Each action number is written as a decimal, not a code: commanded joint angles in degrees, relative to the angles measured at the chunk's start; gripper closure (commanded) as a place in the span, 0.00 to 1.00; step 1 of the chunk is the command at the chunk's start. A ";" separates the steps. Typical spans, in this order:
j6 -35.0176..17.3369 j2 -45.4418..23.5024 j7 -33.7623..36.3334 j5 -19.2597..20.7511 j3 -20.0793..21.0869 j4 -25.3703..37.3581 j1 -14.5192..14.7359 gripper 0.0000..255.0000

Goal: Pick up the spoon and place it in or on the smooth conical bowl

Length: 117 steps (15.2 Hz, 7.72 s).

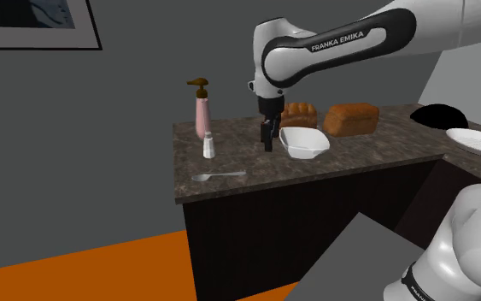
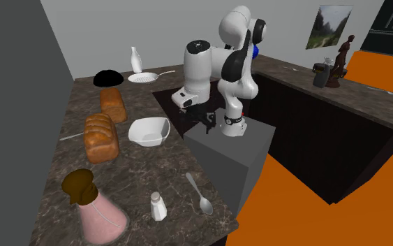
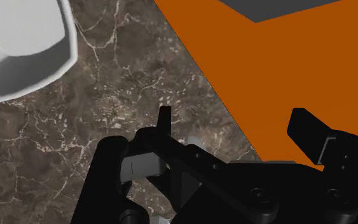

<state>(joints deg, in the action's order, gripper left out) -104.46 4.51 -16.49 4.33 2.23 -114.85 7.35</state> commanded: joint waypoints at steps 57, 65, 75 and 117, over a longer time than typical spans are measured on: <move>3.45 -29.56 -11.21 11.50 4.46 30.90 6.79 1.00; 9.10 -28.91 -12.46 11.19 4.54 36.03 7.04 1.00; 8.11 -21.41 -17.77 10.59 3.06 28.85 2.94 1.00; -15.92 -9.12 -44.37 11.74 -11.12 -0.04 -15.22 1.00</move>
<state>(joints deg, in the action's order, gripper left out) -120.08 -4.44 -61.00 16.05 -8.91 -114.76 -7.91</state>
